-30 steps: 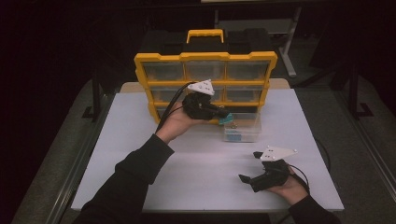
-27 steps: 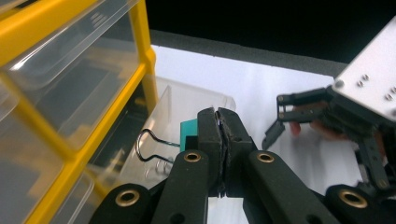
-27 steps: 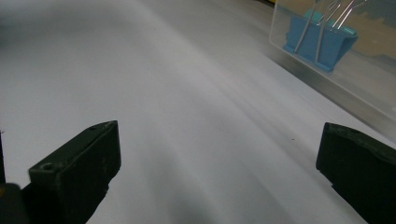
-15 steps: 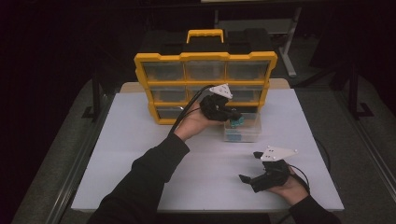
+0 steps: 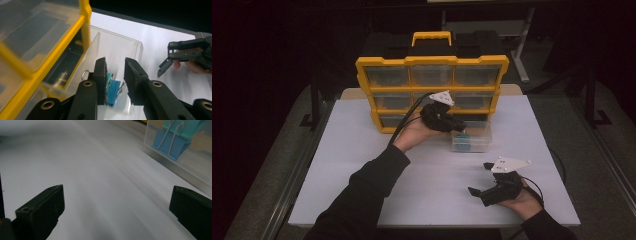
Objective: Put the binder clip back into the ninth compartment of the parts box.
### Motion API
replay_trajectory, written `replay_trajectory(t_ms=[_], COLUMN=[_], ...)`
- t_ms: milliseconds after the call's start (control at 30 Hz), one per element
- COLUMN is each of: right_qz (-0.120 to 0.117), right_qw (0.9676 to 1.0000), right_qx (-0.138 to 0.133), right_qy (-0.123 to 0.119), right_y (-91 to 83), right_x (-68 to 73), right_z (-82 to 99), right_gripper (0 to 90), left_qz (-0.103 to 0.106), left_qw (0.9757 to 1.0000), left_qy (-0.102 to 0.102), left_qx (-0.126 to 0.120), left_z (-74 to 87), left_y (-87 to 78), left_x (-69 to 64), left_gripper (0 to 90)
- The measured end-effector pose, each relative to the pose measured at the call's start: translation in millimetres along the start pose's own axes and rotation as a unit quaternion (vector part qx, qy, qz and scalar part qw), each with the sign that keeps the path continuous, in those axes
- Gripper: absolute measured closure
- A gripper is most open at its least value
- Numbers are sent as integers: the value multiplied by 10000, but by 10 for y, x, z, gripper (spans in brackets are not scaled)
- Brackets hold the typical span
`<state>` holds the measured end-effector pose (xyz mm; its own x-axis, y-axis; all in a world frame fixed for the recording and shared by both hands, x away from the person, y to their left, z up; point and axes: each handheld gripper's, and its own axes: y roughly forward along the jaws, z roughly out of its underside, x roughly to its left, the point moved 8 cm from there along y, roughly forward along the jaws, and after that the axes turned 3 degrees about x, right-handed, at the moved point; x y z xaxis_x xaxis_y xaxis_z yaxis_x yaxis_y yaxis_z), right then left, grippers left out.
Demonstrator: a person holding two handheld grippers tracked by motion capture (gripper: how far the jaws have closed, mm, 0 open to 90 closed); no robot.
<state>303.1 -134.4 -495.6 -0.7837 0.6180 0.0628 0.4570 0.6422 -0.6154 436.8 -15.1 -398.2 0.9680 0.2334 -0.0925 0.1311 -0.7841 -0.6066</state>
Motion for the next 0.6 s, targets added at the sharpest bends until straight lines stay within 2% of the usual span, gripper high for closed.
replay_trajectory(t_ms=[200, 600], right_qz=[9, 28], right_qw=[10000, 10000], right_qx=[13, 27], right_qy=[-24, -20], right_y=[9, 16], right_x=[1, -3], right_z=[1, 3], right_gripper=[0, 0], left_qz=[-93, -379], left_qw=[9998, 9983], left_qy=[-149, -424], left_qx=[-61, -148], left_z=[159, 619], left_y=[-239, -614], left_x=[9, -4], left_gripper=[616, 458])
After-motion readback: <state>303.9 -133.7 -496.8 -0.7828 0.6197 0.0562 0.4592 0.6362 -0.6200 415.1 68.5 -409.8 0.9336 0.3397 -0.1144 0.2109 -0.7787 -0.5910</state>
